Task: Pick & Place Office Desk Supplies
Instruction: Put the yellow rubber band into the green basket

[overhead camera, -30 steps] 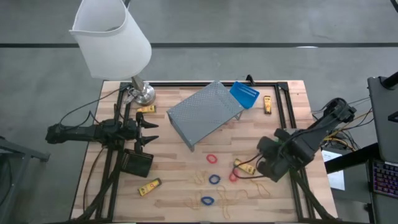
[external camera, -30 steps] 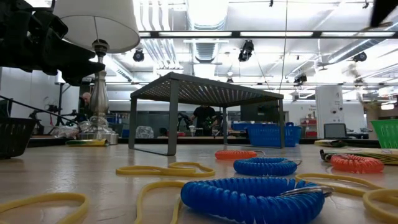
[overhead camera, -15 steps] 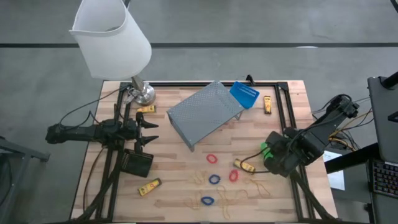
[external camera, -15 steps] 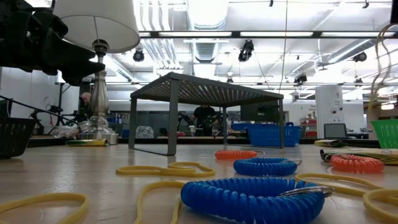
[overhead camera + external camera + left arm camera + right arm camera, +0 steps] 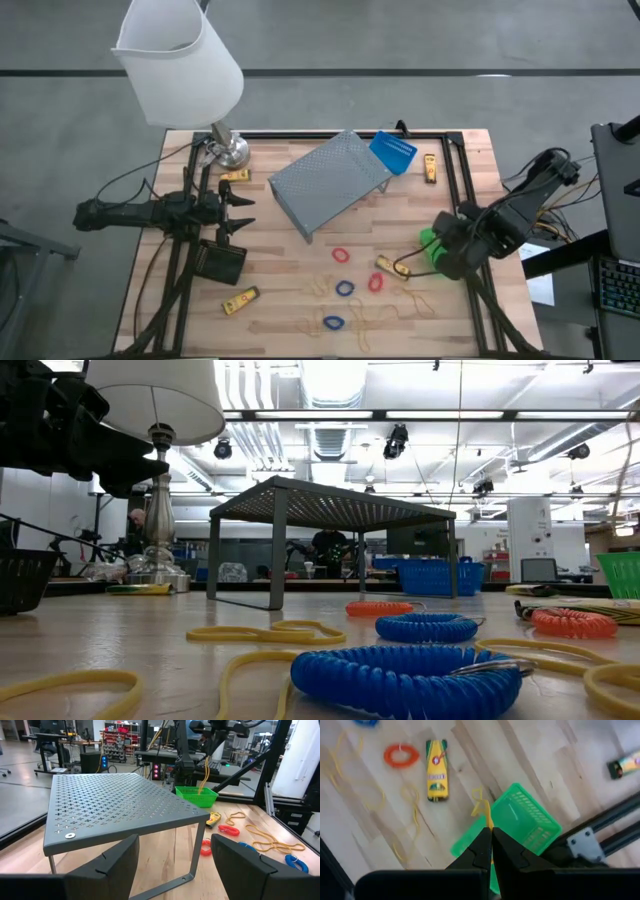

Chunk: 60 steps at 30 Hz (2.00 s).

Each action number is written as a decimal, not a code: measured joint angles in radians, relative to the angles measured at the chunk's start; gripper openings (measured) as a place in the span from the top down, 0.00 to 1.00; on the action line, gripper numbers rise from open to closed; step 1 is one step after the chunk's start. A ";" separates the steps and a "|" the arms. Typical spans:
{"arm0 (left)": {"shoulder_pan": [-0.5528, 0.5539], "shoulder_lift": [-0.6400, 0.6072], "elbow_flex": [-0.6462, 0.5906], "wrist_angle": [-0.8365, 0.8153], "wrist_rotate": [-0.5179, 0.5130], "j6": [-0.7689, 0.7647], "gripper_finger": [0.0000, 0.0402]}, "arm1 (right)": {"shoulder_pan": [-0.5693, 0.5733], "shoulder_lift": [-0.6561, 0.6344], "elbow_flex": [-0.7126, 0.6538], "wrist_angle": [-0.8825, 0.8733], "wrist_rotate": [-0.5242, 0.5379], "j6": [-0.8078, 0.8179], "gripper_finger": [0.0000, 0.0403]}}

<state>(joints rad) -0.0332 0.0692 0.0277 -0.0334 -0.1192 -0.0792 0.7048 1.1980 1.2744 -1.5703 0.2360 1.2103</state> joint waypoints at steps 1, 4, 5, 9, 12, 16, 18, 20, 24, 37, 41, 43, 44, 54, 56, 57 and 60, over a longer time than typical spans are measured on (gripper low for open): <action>0.000 0.000 0.000 0.000 0.000 0.000 0.37 | 0.000 -0.011 -0.010 0.000 -0.013 -0.028 0.98; 0.000 0.000 0.000 0.000 0.000 0.000 0.37 | 0.000 -0.049 -0.046 -0.001 -0.063 -0.074 0.98; 0.000 0.000 0.000 0.000 0.000 0.000 0.37 | 0.000 -0.062 -0.059 -0.001 -0.082 -0.083 0.98; 0.000 0.000 0.000 0.000 0.000 0.000 0.37 | 0.000 -0.123 -0.123 -0.001 -0.148 -0.066 0.98; 0.000 0.000 0.000 0.000 0.000 0.000 0.37 | 0.000 -0.177 -0.181 0.000 -0.185 -0.028 0.98; 0.000 0.000 0.000 0.000 0.000 0.000 0.37 | 0.000 -0.245 -0.268 -0.001 -0.192 0.036 0.98; 0.000 0.000 0.000 0.000 0.000 0.000 0.37 | 0.000 -0.269 -0.310 -0.001 -0.192 0.064 0.98; 0.000 0.000 0.000 0.000 0.000 0.000 0.37 | 0.000 -0.285 -0.347 -0.001 -0.192 0.099 0.98; 0.000 0.000 0.000 0.000 0.000 0.000 0.37 | 0.000 -0.292 -0.397 0.008 -0.192 0.200 0.98; 0.000 0.000 0.000 0.000 0.000 0.000 0.37 | -0.001 -0.270 -0.536 0.267 -0.121 0.262 0.98; 0.000 0.000 0.000 0.000 0.000 0.000 0.37 | -0.001 -0.227 -0.529 0.290 -0.087 0.304 0.98; 0.000 0.000 0.000 0.000 0.000 0.000 0.37 | -0.001 -0.206 -0.536 0.314 -0.076 0.305 0.98; 0.000 0.000 0.000 0.000 0.000 0.000 0.37 | -0.001 -0.195 -0.543 0.333 -0.075 0.305 0.98; 0.000 0.000 0.000 0.000 0.000 0.000 0.37 | -0.001 -0.049 -0.566 0.391 -0.076 0.309 0.98; 0.000 0.000 0.000 0.000 0.000 0.000 0.37 | -0.001 -0.021 -0.573 0.397 -0.076 0.309 0.98; 0.000 0.000 0.000 0.000 0.000 0.000 0.37 | -0.001 -0.008 -0.575 0.398 -0.076 0.309 0.98; 0.000 0.000 0.000 0.000 0.000 0.000 0.37 | -0.001 0.031 -0.577 0.403 -0.076 0.306 0.98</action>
<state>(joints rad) -0.0333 0.0692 0.0277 -0.0334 -0.1192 -0.0792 0.7040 1.2292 0.6971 -1.1677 0.1600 1.5162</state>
